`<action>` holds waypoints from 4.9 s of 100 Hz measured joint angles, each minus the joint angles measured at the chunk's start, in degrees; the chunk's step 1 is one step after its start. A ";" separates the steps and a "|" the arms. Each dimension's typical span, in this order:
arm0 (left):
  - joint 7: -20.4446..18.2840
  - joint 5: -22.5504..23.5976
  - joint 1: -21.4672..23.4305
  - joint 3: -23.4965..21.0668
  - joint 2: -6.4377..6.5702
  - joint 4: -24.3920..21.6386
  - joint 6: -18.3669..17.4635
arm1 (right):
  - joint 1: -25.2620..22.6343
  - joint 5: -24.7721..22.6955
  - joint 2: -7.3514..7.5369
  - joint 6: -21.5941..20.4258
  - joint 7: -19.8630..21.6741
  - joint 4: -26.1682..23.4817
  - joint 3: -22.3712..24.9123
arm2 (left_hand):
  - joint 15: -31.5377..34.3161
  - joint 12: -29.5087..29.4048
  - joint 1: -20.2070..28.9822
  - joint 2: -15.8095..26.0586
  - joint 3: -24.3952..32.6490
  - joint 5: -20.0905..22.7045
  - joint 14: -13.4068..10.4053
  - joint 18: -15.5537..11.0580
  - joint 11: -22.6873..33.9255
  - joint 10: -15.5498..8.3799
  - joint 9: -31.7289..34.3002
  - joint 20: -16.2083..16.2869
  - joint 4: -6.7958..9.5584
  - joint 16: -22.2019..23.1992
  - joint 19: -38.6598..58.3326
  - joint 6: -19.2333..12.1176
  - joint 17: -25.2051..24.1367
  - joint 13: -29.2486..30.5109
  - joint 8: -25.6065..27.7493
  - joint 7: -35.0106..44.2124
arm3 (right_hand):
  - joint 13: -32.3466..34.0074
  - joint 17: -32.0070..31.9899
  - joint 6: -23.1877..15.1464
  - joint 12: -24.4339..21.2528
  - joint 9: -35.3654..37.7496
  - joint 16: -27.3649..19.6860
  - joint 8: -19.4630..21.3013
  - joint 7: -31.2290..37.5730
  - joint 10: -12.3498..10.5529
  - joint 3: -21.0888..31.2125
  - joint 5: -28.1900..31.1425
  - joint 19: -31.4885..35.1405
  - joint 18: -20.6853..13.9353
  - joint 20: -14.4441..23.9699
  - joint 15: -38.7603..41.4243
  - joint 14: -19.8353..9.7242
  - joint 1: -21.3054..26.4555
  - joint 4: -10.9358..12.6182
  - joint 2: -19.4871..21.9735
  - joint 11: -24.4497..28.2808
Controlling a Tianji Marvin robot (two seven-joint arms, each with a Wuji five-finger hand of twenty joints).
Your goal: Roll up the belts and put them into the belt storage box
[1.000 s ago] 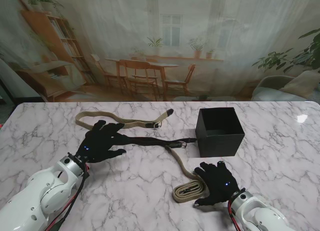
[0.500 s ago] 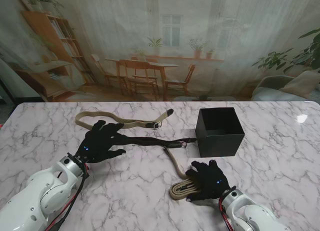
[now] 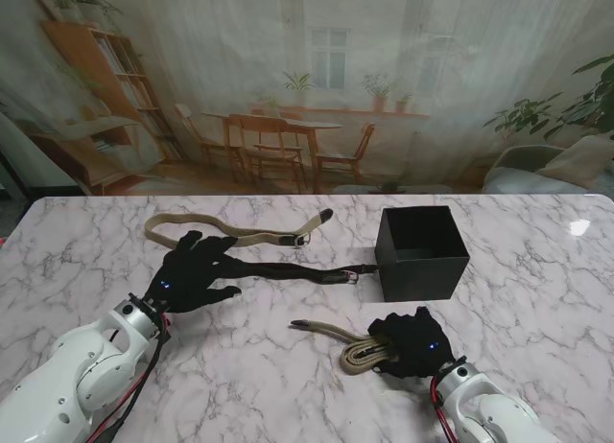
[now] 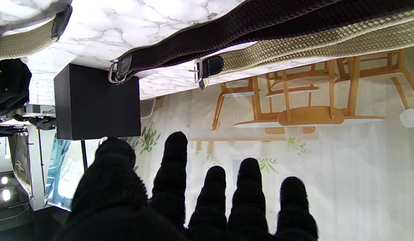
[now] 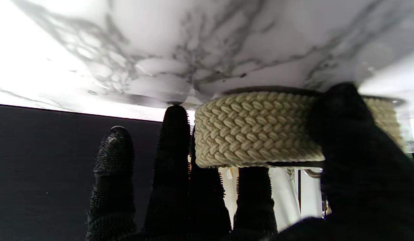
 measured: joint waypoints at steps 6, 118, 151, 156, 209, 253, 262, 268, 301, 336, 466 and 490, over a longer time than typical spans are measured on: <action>0.00 0.01 0.00 0.01 0.01 0.00 0.00 | 0.07 -0.08 0.10 0.00 0.15 0.04 0.03 | 0.00 0.00 0.00 0.00 0.00 0.00 0.00 0.00 0.00 0.00 0.00 0.00 0.00 0.00 0.00 0.00 0.00 0.00 0.00 0.00 | -0.66 -0.57 -0.02 -0.08 0.00 0.13 -0.70 0.00 0.00 0.00 0.00 -0.17 -0.05 0.01 0.62 -0.01 0.00 -0.02 0.00 -1.22; -0.18 0.01 -0.02 0.02 0.01 -0.02 0.14 | -2.16 -0.54 0.38 -0.81 6.30 -2.96 2.83 | 0.00 0.00 -0.01 0.00 0.00 0.00 0.00 0.00 0.00 0.00 0.00 0.00 0.00 0.00 -0.01 0.00 0.00 0.00 0.00 0.00 | -8.73 -7.83 11.33 -9.31 -12.10 -7.10 -9.25 -28.48 5.76 -6.24 2.33 -6.42 0.04 0.60 -9.82 5.11 -12.67 9.66 5.03 -11.73; -0.38 -0.08 -0.04 0.05 0.01 -0.01 0.16 | -1.50 -0.27 0.50 -0.47 6.23 -2.59 1.73 | 0.00 0.00 -0.01 0.00 0.00 0.00 0.00 0.00 0.00 0.00 0.00 0.00 0.00 0.00 -0.01 0.00 0.00 0.00 0.00 0.00 | -9.43 -7.90 11.18 -10.11 -12.84 -8.27 -7.02 -24.97 5.83 -7.04 1.81 -6.87 0.11 0.60 -11.83 6.78 -11.45 9.76 5.02 -11.78; -0.44 -0.11 -0.07 0.11 0.01 0.01 0.16 | -1.25 -0.11 0.50 -0.47 5.84 -2.29 1.45 | 0.00 0.00 -0.01 0.00 0.00 0.00 0.00 0.00 0.00 0.00 0.00 0.00 0.00 0.00 -0.01 0.00 0.00 0.00 0.00 0.00 | -9.43 -7.90 9.20 -10.11 -12.84 -8.27 -5.06 -22.27 5.83 -7.93 1.85 -6.87 0.13 0.60 -11.83 6.78 -10.05 10.30 5.45 -11.78; -0.84 -0.27 -0.29 0.34 0.01 0.05 0.15 | -0.40 1.88 -0.01 -0.65 3.41 -0.93 0.91 | 0.00 0.00 -0.01 0.00 0.00 -0.76 0.00 0.00 0.01 0.00 0.00 0.00 0.00 0.00 -0.01 0.00 0.00 0.00 0.00 0.00 | -4.30 -5.27 0.79 -7.85 -0.03 -7.62 -7.84 -8.86 1.51 -2.73 2.47 -6.39 0.21 -0.07 -11.90 3.74 -0.59 1.49 5.37 -8.93; -5.65 -2.16 -2.02 2.89 0.22 0.29 -0.09 | 0.35 2.27 0.09 -1.88 3.65 -0.75 0.30 | 0.00 -0.62 -0.02 -0.02 0.00 -5.69 0.26 0.30 0.05 0.12 0.96 1.80 0.00 0.63 6.36 0.54 3.33 4.35 -3.39 -4.67 | -3.12 -4.63 0.72 -6.75 4.54 -7.01 -8.02 -8.07 0.59 -2.80 3.67 -6.34 0.21 -0.07 -11.88 4.59 1.78 0.44 4.11 -8.90; -7.73 -4.18 -2.98 4.40 0.37 0.81 -0.15 | 0.65 2.32 0.13 -2.21 3.64 -0.72 -0.03 | 1.29 -0.67 -0.05 -0.16 0.00 -8.30 1.27 0.63 0.05 0.75 1.61 4.30 0.00 2.52 13.51 1.71 5.27 6.58 -5.46 -6.48 | -2.21 -4.21 0.72 -6.60 5.79 -6.98 -8.55 -8.07 0.09 -2.80 4.86 -6.14 0.21 -0.08 -11.88 4.60 2.30 0.40 2.85 -8.90; -9.73 -5.82 -4.16 6.18 0.58 1.44 -0.16 | 0.87 2.68 0.14 -2.64 3.93 -0.72 -0.21 | 2.91 -1.04 -0.06 -0.26 -0.02 -10.49 1.32 0.63 0.05 1.33 1.61 5.70 0.00 4.09 18.10 2.66 6.42 8.18 -7.06 -8.09 | -2.17 -4.15 0.72 -6.58 6.14 -6.87 -8.61 -8.07 0.03 -2.80 5.43 -6.06 0.21 -0.08 -11.88 4.62 2.30 0.36 2.31 -8.90; -18.19 -12.68 -12.02 17.83 1.11 5.16 -0.04 | 1.49 3.56 0.19 -4.27 6.09 -1.46 -0.71 | 5.42 -2.96 -3.77 -7.75 0.18 -14.61 1.29 -0.17 -1.32 4.95 1.50 7.16 0.00 7.92 26.07 5.49 8.68 9.97 -12.67 -11.63 | -2.15 -4.12 0.72 -6.46 6.95 -6.34 -8.67 -8.07 0.00 -2.78 6.28 -6.03 0.21 -0.11 -11.88 4.63 2.30 -0.01 1.78 -8.90; -21.43 -16.01 -18.69 26.20 0.62 9.20 2.19 | 1.59 3.83 0.19 -4.75 7.27 -2.04 -0.92 | 8.41 -3.38 2.40 -10.29 1.19 -13.15 1.06 -1.52 -1.86 6.33 1.98 7.67 0.52 10.22 30.14 5.66 11.40 12.46 -6.12 -2.24 | -2.11 -4.12 0.72 -5.90 6.98 -6.34 -8.68 -8.07 0.00 -2.78 6.30 -6.02 0.21 -0.36 -11.88 4.63 2.30 -0.01 1.78 -8.90; -27.91 -23.34 -19.27 31.64 1.66 7.77 -2.45 | 3.48 6.53 -0.31 2.21 9.56 -3.26 -4.55 | 7.99 3.07 16.10 -14.32 2.90 5.34 0.53 -1.46 7.98 1.23 8.59 4.93 1.60 8.93 31.34 4.04 9.24 11.24 10.94 29.87 | 0.84 -4.25 6.98 -4.95 11.97 -3.01 -11.42 -6.84 0.03 -5.21 13.32 -5.74 0.99 -0.49 -6.98 4.16 0.53 -0.01 2.34 -8.06; -27.86 -28.03 -22.59 37.03 1.25 9.13 -2.20 | 4.38 7.64 -0.26 3.14 10.43 -3.37 -5.64 | 7.67 3.72 15.16 -14.32 2.90 5.81 -0.35 -1.43 8.24 5.21 8.63 4.93 1.60 9.25 31.33 4.28 9.24 10.75 11.54 29.46 | 1.89 -3.47 8.82 -4.49 14.65 -2.11 -12.20 -6.12 0.03 -5.67 14.81 -5.13 1.02 -0.51 -5.53 5.84 0.53 1.31 2.35 -7.35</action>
